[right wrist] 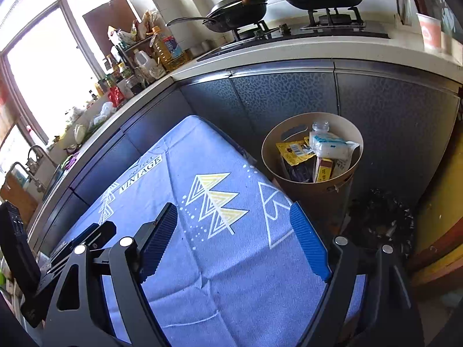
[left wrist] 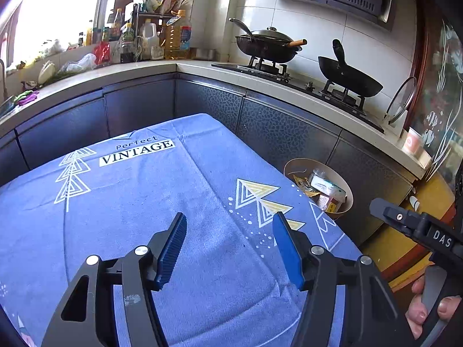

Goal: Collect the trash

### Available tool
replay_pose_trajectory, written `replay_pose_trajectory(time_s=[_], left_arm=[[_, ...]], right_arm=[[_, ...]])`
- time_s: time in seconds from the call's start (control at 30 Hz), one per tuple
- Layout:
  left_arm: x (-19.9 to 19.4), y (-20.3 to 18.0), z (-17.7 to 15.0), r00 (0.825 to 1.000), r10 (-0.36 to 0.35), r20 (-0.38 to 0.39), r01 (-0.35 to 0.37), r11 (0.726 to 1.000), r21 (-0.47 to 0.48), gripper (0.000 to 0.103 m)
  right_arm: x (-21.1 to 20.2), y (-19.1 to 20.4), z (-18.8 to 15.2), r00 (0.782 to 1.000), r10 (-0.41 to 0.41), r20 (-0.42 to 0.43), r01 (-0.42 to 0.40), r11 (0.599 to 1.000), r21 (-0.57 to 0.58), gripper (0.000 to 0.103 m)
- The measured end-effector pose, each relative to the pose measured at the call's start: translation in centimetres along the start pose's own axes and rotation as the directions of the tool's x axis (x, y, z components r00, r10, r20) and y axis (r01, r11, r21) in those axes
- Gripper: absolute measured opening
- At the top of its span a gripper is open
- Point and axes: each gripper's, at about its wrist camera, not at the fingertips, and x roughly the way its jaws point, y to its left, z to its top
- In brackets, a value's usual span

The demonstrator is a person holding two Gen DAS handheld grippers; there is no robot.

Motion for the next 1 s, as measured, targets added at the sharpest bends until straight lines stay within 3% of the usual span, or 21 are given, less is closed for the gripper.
replay_pose_trajectory(time_s=[0.23,0.5,0.53,0.57,0.7,0.87,1.0], left_arm=[[1.7,1.0,2.1,0.994,-0.106,0.018,0.106,0.994,-0.005,0.066],[1.9,0.2,2.4,0.992,-0.074,0.098,0.072,0.997,0.021,0.067],[1.8,-0.5,2.0,0.993,-0.053,0.110,0.048,0.998,0.048,0.073],[1.7,-1.2,1.7,0.993,-0.028,0.117,0.019,0.997,0.076,0.083],[1.0,-3.3,1.5,0.990,0.019,0.138,-0.039,0.988,0.148,0.099],[0.3,-4.9,1.5,0.989,0.056,0.140,-0.081,0.980,0.183,0.099],[1.0,-5.9,1.3,0.998,0.046,0.038,-0.051,0.986,0.161,0.099]], right_arm=[[-1.6,0.3,-0.7,0.994,-0.106,-0.006,0.106,0.992,0.072,0.079],[-3.7,-1.8,-3.8,0.969,-0.244,-0.040,0.246,0.965,0.089,0.080],[-3.8,-2.1,-4.0,0.967,-0.250,-0.046,0.253,0.964,0.083,0.081],[-3.8,-2.7,-4.0,0.967,-0.247,-0.057,0.251,0.965,0.081,0.081],[-3.9,-4.2,-3.2,0.977,-0.207,-0.049,0.211,0.972,0.100,0.081],[-4.7,-4.4,-3.2,0.987,-0.149,-0.051,0.153,0.986,0.072,0.086],[-5.8,-4.0,-4.3,0.990,-0.134,-0.048,0.134,0.991,-0.009,0.090]])
